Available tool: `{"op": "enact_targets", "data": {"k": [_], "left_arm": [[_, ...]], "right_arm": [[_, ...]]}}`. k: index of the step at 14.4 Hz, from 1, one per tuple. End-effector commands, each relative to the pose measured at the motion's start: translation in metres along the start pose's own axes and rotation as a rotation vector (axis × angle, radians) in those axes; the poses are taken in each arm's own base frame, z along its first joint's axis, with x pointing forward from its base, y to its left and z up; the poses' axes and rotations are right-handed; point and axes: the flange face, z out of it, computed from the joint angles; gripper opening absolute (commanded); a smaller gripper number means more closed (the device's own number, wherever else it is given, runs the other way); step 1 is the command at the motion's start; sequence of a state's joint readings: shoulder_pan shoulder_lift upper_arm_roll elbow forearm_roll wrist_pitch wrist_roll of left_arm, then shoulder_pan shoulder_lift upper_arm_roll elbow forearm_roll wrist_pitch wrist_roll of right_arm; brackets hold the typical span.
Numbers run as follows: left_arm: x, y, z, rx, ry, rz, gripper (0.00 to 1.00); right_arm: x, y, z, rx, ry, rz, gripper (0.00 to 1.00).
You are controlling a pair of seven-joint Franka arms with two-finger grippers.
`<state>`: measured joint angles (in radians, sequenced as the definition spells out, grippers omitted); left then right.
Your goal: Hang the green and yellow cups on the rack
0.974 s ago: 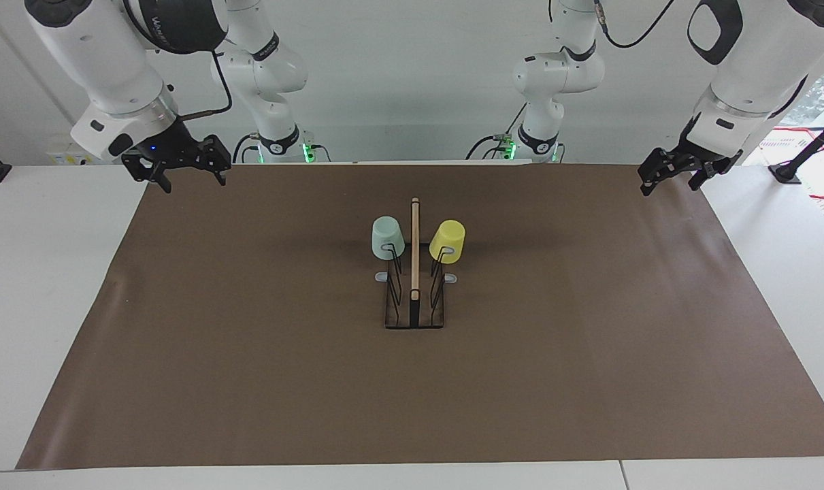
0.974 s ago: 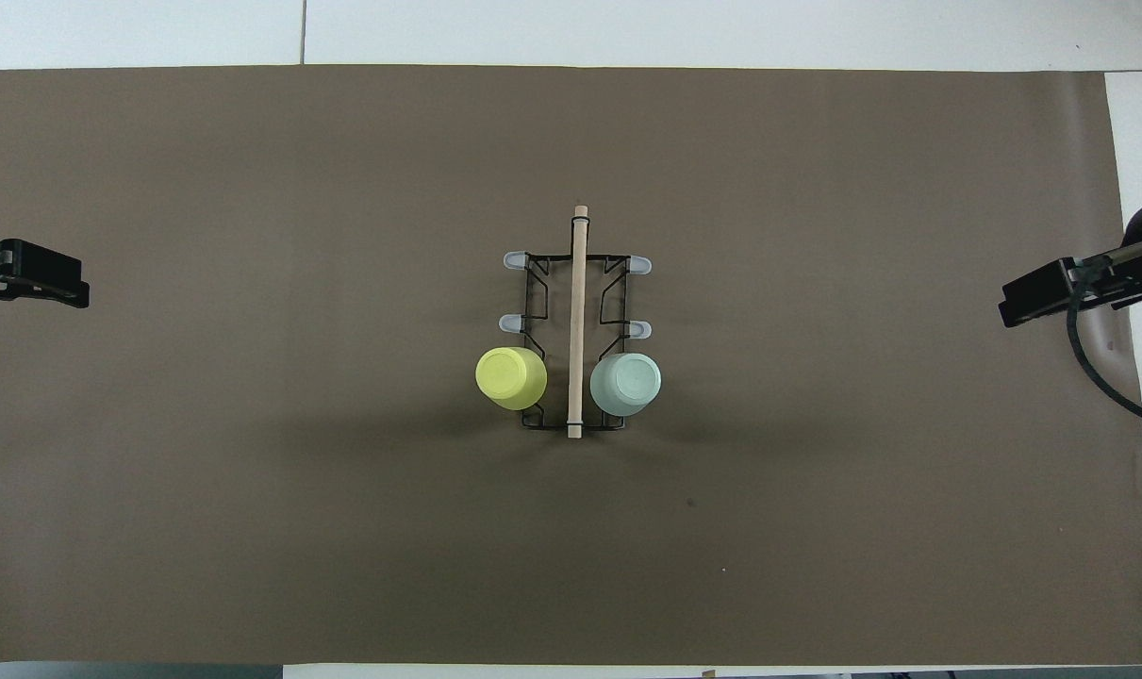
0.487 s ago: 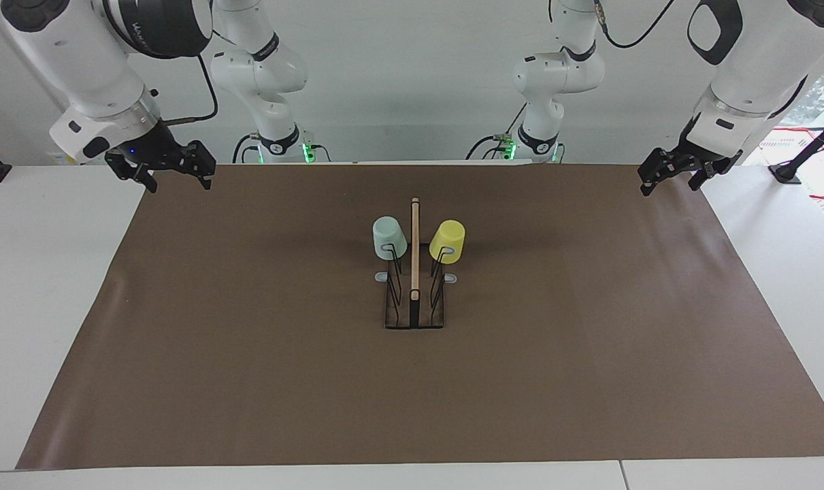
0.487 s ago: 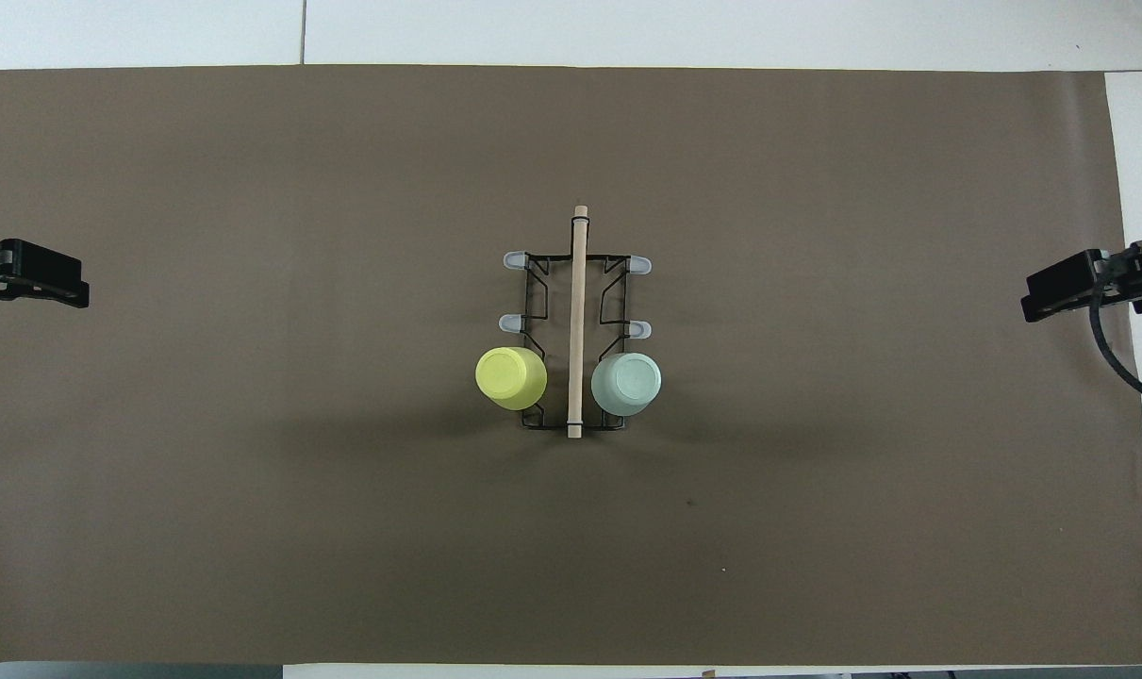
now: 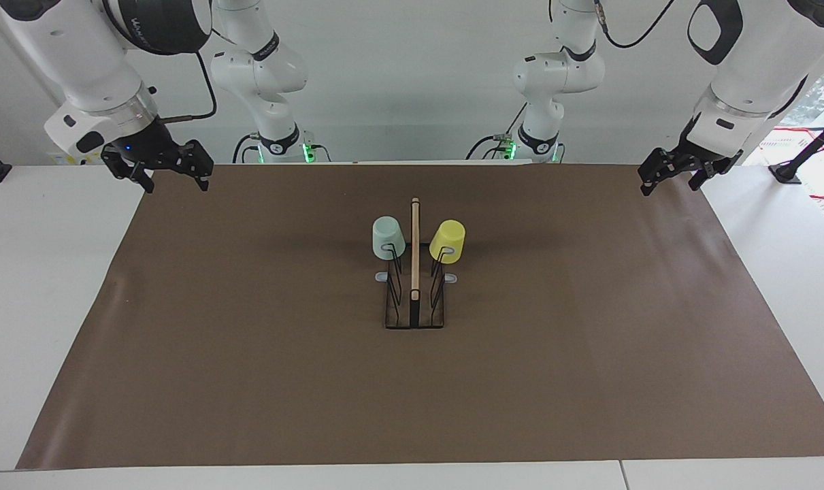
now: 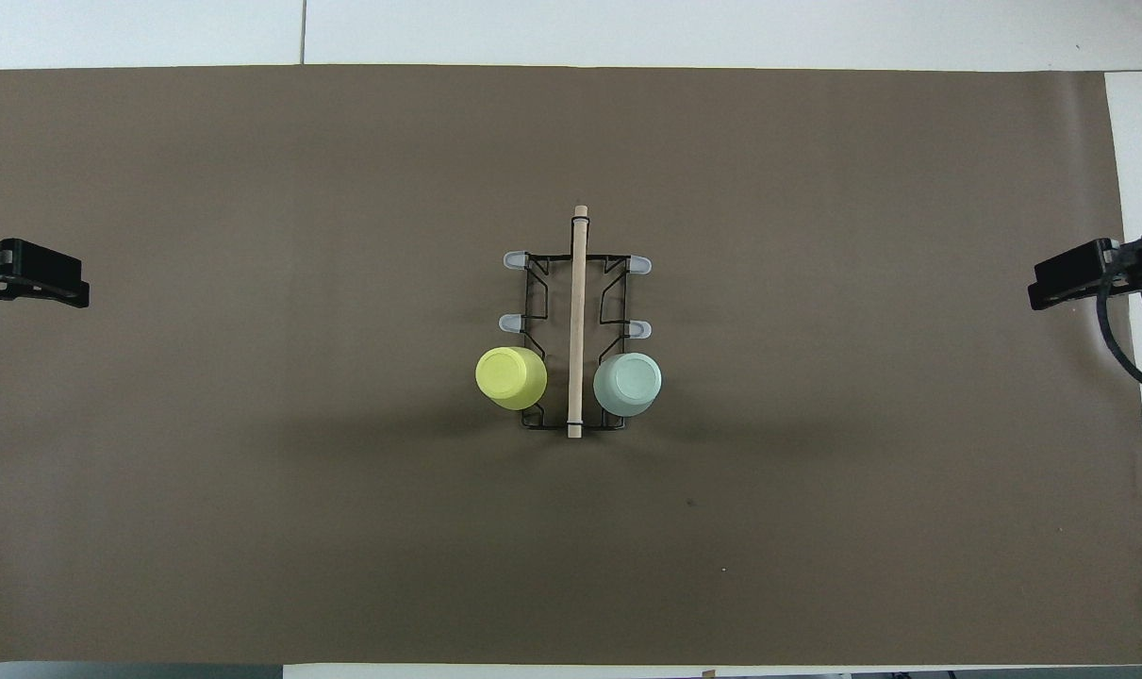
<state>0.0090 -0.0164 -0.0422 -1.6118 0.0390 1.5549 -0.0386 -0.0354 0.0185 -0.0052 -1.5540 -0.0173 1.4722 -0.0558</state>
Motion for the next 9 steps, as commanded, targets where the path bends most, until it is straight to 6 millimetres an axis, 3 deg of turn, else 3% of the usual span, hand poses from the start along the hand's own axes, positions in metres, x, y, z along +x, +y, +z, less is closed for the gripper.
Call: {"op": "enact_targets", "data": {"k": [1, 9], "left_arm": [[-0.008, -0.0024, -0.0011, 0.003, 0.007, -0.013, 1.0], [-0.0077, -0.0024, -0.0001, 0.003, 0.004, -0.013, 1.0]], "right_arm": [[-0.0085, 0.008, 0.0022, -0.002, -0.012, 0.035, 1.0], [-0.007, 0.0047, 0.0011, 0.005, 0.001, 0.05, 1.0]]}}
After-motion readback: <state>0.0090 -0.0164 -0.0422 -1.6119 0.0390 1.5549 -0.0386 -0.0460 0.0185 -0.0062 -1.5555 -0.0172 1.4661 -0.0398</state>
